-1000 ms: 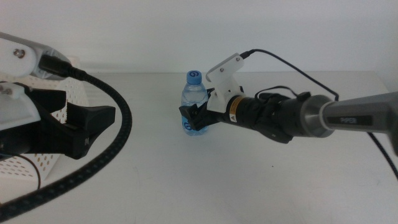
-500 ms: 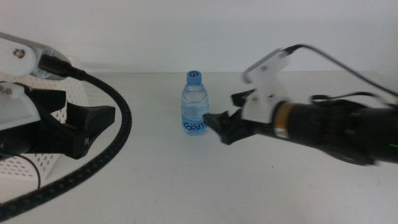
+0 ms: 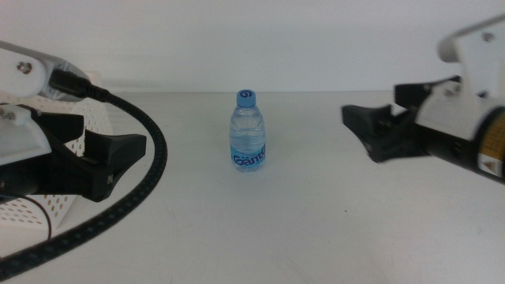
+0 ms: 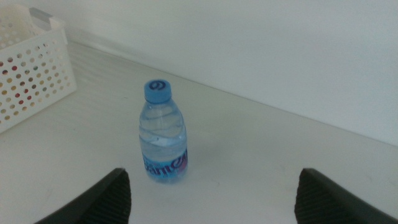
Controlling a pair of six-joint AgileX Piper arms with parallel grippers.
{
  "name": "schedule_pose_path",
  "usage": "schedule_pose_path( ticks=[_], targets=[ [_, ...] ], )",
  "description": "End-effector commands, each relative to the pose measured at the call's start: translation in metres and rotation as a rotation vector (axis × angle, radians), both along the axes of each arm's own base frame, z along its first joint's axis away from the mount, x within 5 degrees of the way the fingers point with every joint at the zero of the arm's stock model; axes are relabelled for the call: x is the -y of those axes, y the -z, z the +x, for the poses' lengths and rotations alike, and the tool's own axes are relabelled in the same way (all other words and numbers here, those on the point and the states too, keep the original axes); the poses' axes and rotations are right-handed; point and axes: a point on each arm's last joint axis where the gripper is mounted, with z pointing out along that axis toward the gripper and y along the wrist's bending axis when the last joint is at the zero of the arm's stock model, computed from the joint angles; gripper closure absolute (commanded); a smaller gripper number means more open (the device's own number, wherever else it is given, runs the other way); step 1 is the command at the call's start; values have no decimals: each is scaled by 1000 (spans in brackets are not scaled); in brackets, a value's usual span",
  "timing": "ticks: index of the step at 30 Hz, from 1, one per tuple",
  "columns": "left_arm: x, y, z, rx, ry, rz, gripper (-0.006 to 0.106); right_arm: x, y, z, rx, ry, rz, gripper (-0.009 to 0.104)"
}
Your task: Use arms to grab the bottles and put them into the dustbin to the left of the table.
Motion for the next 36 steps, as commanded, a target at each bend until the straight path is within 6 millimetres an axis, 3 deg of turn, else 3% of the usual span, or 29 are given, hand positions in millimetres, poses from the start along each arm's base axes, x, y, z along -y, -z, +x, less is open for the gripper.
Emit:
schedule_pose_path(
  ticks=[1,9,22,31,36],
  targets=[
    [0,-16,1,81,-14,-58,10,6,-18,-13,77,-19,43,0],
    [0,-16,1,81,-14,-58,10,20,-22,-38,145,-29,33,0],
    [0,-16,1,81,-14,-58,10,23,-19,-42,96,-17,46,0],
    [0,-16,1,81,-14,-58,10,3,-20,-56,88,-137,62,0],
    [0,-16,1,81,-14,-58,10,1,-20,-58,89,-149,62,0]
  ],
)
